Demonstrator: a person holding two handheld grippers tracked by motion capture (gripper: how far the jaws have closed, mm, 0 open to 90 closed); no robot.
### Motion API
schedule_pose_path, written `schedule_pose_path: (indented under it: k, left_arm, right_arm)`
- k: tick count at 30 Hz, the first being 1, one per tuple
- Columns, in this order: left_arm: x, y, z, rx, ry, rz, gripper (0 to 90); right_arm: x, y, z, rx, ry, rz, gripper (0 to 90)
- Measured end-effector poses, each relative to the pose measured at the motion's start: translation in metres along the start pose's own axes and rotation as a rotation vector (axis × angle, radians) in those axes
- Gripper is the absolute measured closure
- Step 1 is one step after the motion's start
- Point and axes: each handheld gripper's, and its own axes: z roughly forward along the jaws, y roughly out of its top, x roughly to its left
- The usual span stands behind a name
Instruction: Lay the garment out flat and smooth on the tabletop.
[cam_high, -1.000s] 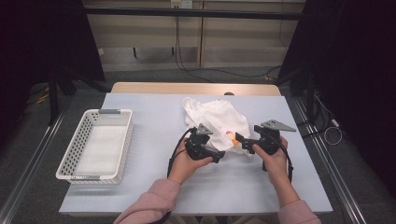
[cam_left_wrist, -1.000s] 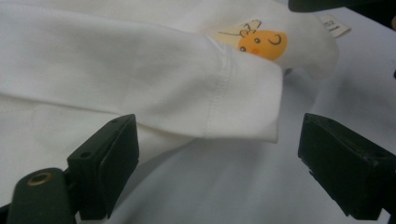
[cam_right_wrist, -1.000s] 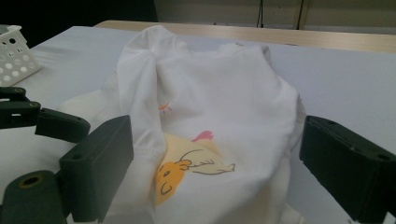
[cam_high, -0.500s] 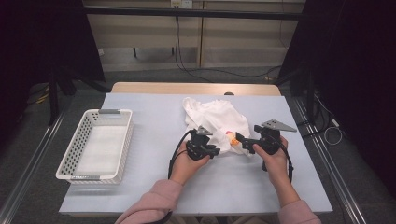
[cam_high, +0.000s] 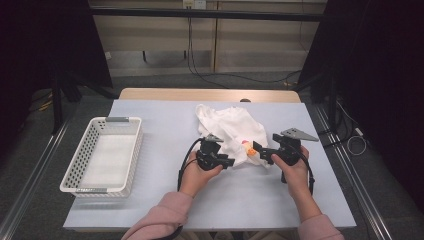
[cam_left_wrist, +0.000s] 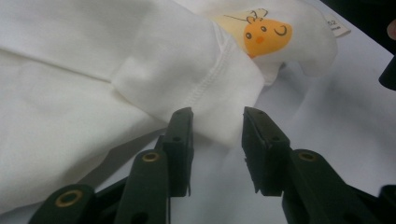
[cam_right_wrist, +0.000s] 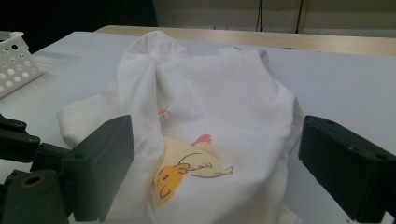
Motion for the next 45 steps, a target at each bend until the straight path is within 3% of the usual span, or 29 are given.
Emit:
schedule_pose_path:
  k: [3,7,11,14,18,24,28,30,31,33,36,38,39,41,45]
  left_arm:
    - [-0.002,0.000,0.004,0.016,0.036,-0.040,33.7]
    - [-0.003,-0.002,0.014,0.024,0.061,-0.046,35.9]
    - [-0.006,-0.004,0.024,-0.001,0.052,-0.047,45.2]
    - [-0.008,-0.002,0.028,0.011,0.022,-0.051,61.4]
    - [-0.009,0.001,0.027,0.019,-0.032,-0.051,90.0]
    - [-0.003,0.008,0.010,0.008,-0.050,-0.064,90.0]
    - [0.002,0.006,0.002,-0.007,-0.023,-0.059,90.0]
    - [0.002,0.005,0.000,-0.042,-0.016,-0.055,90.0]
    - [0.002,0.006,0.000,-0.063,-0.009,-0.037,84.0]
    - [0.003,0.009,0.001,-0.083,0.051,0.003,56.5]
    - [0.007,0.011,0.007,-0.111,0.103,0.009,44.7]
    - [0.009,0.011,0.014,-0.088,0.123,0.018,44.2]
    - [0.009,0.010,0.019,-0.073,0.120,-0.011,43.3]
    - [0.007,0.008,0.029,-0.074,0.166,-0.004,42.7]
    - [0.002,0.011,0.042,-0.091,0.157,0.013,48.0]
  right_arm:
    - [0.000,0.000,0.000,-0.002,0.006,-0.005,10.4]
    - [0.000,0.000,0.000,-0.002,0.003,-0.002,10.3]
    - [0.001,0.000,0.001,0.001,0.008,-0.002,10.4]
    - [0.001,0.000,0.001,0.000,0.010,-0.004,10.4]
    - [0.000,0.000,0.001,-0.003,0.010,0.001,10.4]
    - [-0.001,0.000,0.000,-0.003,0.007,0.005,10.4]
    - [-0.002,0.000,0.000,-0.005,0.008,0.005,10.4]
    - [-0.001,0.000,0.000,-0.004,0.004,0.006,10.4]
    - [-0.001,0.000,0.001,-0.005,0.009,0.003,10.5]
    - [0.000,0.000,0.001,-0.006,0.008,0.002,10.6]
    - [0.000,0.000,0.002,-0.003,0.013,0.002,10.6]
    - [0.000,0.000,0.002,-0.003,0.010,0.001,10.5]
    - [0.000,0.000,0.002,-0.003,0.016,0.001,10.6]
    - [0.000,0.000,0.002,-0.003,0.016,0.001,10.6]
    - [0.001,-0.001,0.003,0.001,0.013,0.002,10.6]
